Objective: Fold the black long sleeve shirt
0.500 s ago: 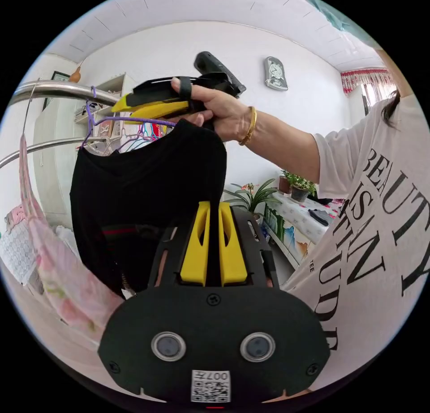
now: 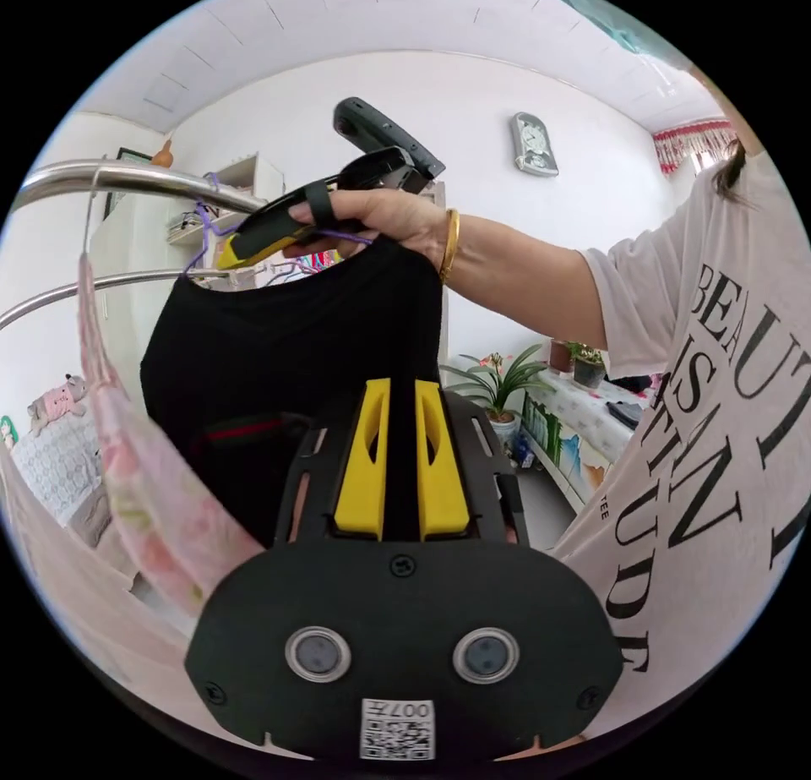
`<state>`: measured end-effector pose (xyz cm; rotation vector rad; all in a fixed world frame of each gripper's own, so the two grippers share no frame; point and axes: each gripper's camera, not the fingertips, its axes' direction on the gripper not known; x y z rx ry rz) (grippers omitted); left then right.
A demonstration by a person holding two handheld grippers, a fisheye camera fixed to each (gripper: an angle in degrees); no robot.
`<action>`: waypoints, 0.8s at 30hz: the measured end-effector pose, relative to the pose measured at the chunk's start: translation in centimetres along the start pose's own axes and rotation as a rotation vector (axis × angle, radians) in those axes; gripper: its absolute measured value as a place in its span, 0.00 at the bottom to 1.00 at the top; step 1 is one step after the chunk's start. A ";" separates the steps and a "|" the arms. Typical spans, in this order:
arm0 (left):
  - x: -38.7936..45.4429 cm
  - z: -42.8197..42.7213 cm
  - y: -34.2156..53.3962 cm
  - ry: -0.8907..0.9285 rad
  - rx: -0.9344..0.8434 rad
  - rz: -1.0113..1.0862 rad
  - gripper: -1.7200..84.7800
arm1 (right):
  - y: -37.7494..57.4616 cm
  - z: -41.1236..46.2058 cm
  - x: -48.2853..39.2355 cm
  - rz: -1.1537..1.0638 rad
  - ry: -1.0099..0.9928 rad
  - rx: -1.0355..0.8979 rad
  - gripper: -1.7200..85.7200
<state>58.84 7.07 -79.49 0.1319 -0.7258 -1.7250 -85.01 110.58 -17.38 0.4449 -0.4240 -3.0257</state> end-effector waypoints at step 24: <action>-12.4 8.8 -3.9 -0.177 -0.028 -0.176 0.15 | 26.4 -12.3 -2.4 0.160 -0.109 0.152 0.02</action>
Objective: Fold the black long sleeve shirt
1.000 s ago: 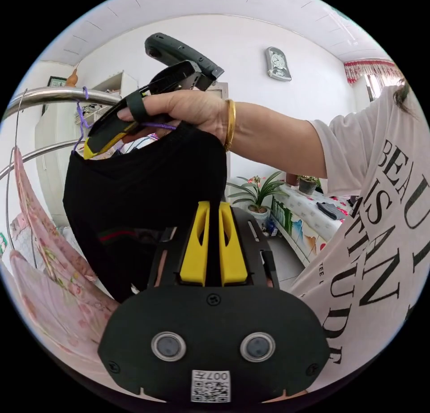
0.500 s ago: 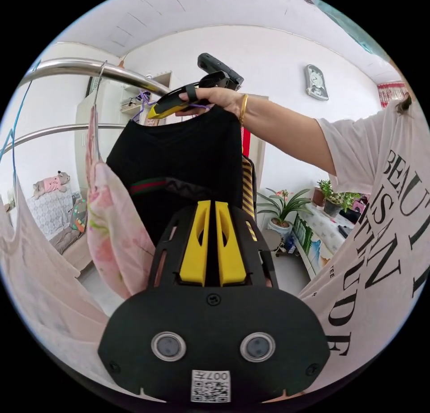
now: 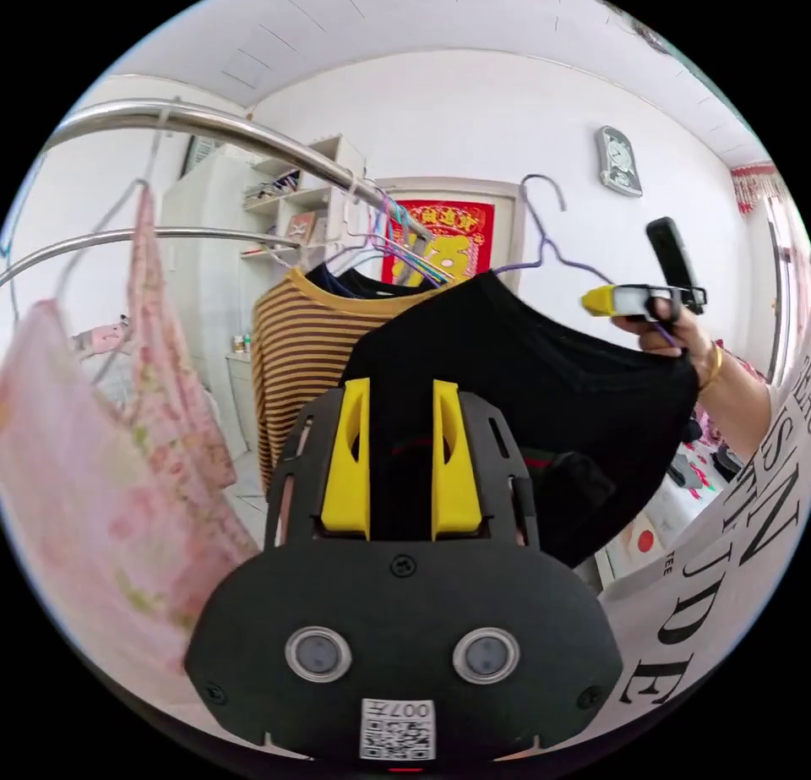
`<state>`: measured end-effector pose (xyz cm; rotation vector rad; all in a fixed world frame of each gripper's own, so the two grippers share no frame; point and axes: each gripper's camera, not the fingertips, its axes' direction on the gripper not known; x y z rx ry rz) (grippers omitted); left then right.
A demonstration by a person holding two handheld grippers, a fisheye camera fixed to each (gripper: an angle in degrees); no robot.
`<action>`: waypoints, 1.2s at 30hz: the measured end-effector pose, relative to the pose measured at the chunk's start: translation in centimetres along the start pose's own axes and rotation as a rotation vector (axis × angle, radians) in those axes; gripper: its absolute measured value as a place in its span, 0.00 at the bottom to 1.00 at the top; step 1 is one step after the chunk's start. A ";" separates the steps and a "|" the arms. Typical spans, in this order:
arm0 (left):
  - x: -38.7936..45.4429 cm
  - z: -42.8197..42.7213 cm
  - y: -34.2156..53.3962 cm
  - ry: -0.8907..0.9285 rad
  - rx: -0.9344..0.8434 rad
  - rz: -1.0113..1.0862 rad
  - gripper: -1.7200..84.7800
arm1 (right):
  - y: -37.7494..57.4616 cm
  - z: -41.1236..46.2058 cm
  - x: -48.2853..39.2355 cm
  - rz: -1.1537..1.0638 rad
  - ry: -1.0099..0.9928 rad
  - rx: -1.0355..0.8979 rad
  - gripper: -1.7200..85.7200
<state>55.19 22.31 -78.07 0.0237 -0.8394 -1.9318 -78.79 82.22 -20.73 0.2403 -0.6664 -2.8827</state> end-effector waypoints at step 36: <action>44.3 30.4 -11.9 2.113 -0.587 0.085 0.01 | 54.3 -27.1 -56.5 0.658 1.462 0.219 0.02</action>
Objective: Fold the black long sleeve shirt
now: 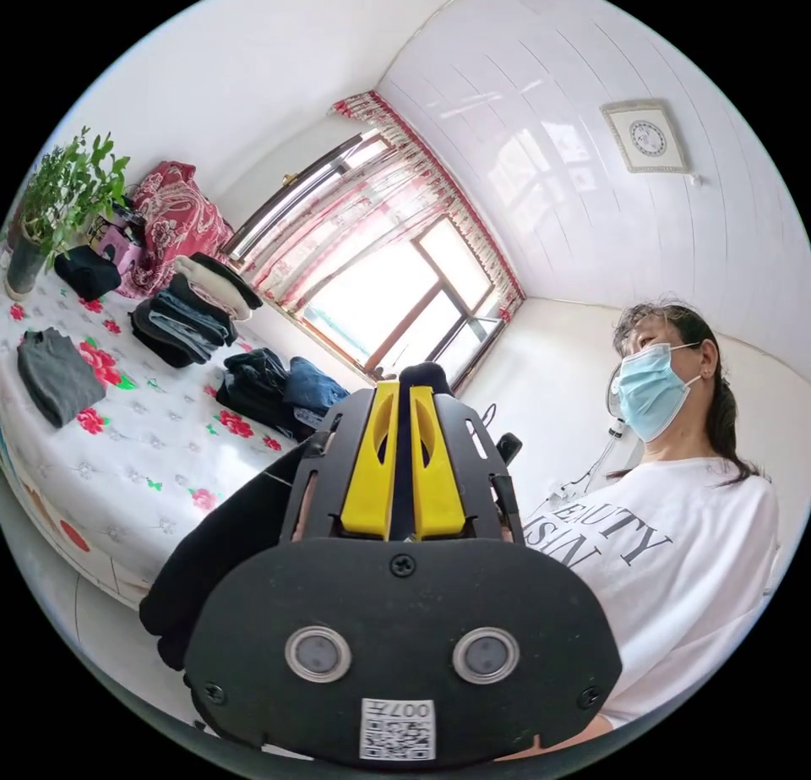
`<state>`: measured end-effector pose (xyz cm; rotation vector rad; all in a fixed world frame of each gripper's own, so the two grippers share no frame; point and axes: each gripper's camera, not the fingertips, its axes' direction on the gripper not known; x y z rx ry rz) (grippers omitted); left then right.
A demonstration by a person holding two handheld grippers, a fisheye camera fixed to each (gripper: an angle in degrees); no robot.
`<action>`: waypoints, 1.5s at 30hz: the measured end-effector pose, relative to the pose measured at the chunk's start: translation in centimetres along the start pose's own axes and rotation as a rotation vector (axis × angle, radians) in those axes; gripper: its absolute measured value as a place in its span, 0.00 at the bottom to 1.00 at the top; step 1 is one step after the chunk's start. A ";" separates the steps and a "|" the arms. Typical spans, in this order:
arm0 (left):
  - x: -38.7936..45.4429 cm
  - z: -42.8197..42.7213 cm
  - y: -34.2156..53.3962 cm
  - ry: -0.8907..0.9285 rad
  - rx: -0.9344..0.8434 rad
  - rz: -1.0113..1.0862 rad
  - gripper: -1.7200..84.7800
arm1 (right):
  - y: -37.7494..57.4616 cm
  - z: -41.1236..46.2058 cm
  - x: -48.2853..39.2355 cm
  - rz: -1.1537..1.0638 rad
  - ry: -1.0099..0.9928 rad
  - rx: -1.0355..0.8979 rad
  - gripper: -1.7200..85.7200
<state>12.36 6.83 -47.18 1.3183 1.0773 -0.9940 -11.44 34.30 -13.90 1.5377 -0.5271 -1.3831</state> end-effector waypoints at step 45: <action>-50.2 -3.7 -2.1 -0.340 -0.029 -0.949 0.01 | 27.0 7.2 19.5 0.791 0.075 0.061 0.02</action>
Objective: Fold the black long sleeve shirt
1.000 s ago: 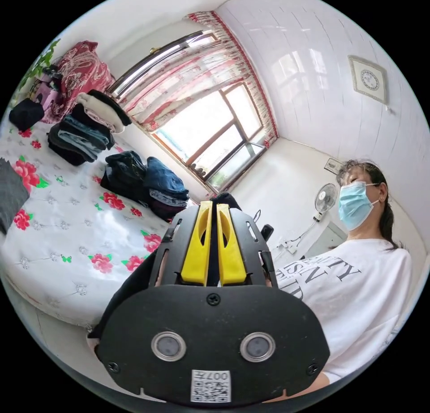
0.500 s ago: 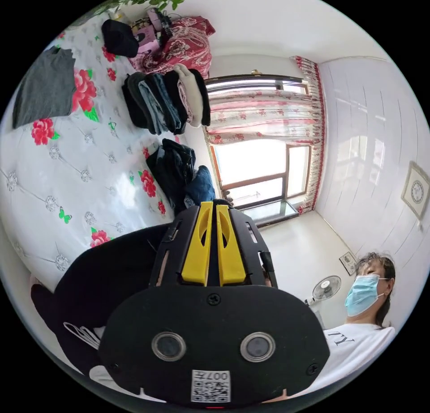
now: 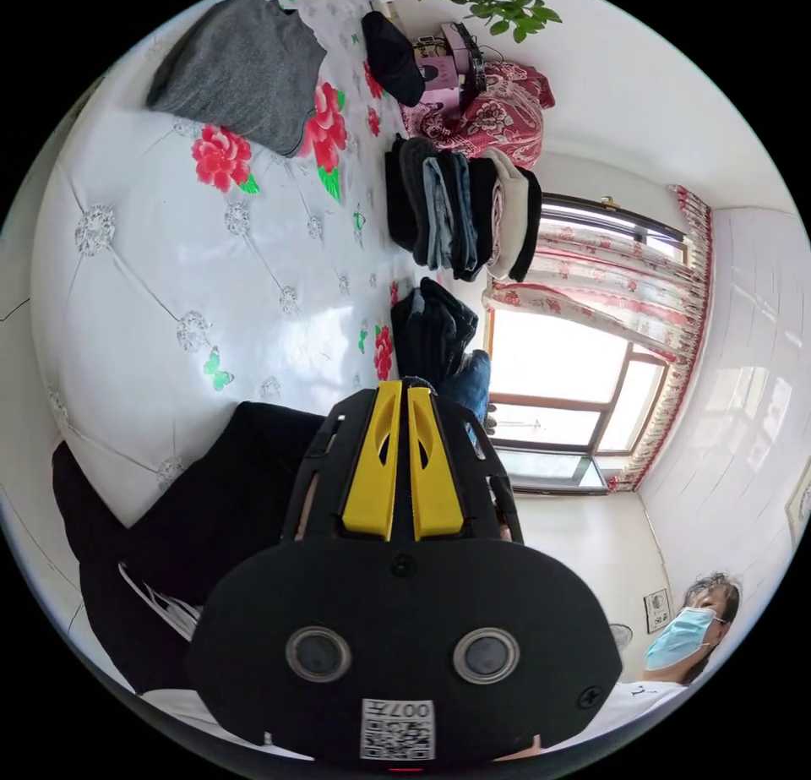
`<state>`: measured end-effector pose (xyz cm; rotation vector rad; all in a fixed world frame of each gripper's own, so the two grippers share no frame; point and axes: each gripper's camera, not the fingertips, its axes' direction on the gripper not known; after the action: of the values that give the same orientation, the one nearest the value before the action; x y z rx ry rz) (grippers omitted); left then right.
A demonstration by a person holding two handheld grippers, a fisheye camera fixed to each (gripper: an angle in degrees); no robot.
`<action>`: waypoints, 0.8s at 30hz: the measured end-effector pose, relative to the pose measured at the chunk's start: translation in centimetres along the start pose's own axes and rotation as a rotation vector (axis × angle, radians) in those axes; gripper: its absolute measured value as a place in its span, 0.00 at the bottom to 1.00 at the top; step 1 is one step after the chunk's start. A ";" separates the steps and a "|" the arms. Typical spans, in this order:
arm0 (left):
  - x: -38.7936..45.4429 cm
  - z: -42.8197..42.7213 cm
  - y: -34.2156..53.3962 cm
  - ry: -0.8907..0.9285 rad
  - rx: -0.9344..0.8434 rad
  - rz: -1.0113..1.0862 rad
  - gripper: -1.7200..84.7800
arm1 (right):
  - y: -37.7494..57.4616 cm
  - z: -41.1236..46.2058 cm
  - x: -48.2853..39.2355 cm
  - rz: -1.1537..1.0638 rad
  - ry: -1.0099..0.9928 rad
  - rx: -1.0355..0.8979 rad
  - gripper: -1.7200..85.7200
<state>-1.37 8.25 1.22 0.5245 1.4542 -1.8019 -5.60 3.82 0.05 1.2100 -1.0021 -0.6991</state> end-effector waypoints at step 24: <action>12.5 8.3 7.1 -0.235 -0.378 1.129 0.17 | -1.4 4.0 -1.0 -0.130 0.006 -0.234 0.02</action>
<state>-2.81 -3.88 -9.98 0.7027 0.9540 -0.6515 -9.53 2.66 -1.41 1.0774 -0.8166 -0.8890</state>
